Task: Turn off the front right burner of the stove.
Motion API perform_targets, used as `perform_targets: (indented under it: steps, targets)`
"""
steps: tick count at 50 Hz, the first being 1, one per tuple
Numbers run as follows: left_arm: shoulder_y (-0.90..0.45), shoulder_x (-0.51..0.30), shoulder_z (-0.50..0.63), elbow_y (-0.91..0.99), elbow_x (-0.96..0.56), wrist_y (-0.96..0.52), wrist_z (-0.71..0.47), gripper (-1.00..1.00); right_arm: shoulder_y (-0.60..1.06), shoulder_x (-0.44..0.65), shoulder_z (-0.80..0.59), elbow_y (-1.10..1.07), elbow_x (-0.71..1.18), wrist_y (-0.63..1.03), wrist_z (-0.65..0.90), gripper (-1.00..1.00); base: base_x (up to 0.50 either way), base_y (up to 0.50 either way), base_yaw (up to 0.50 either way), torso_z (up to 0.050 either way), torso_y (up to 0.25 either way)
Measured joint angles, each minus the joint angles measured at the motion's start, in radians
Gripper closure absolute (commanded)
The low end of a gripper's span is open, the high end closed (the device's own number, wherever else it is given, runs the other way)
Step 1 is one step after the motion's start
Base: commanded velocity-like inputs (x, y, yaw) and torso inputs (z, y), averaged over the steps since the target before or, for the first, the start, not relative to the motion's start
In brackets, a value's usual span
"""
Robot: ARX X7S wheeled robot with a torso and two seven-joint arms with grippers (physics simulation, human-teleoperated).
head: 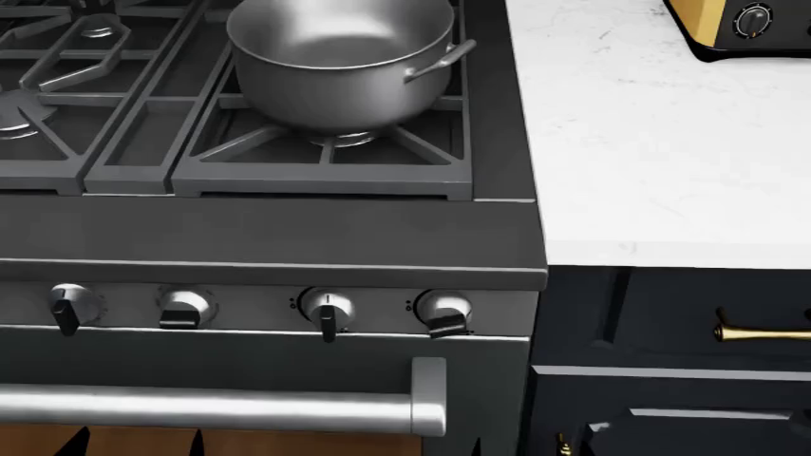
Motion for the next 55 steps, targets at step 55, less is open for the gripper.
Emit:
perform_targets:
  steps: [55]
  targets:
    - [-0.005, -0.087, 0.101, -0.002, -0.104, 0.009, -0.100, -1.00, -0.020, 0.098, -0.068, -0.012, 0.104, 0.003, 0.118, -1.00, 0.00, 0.00, 0.00, -0.002, 0.000]
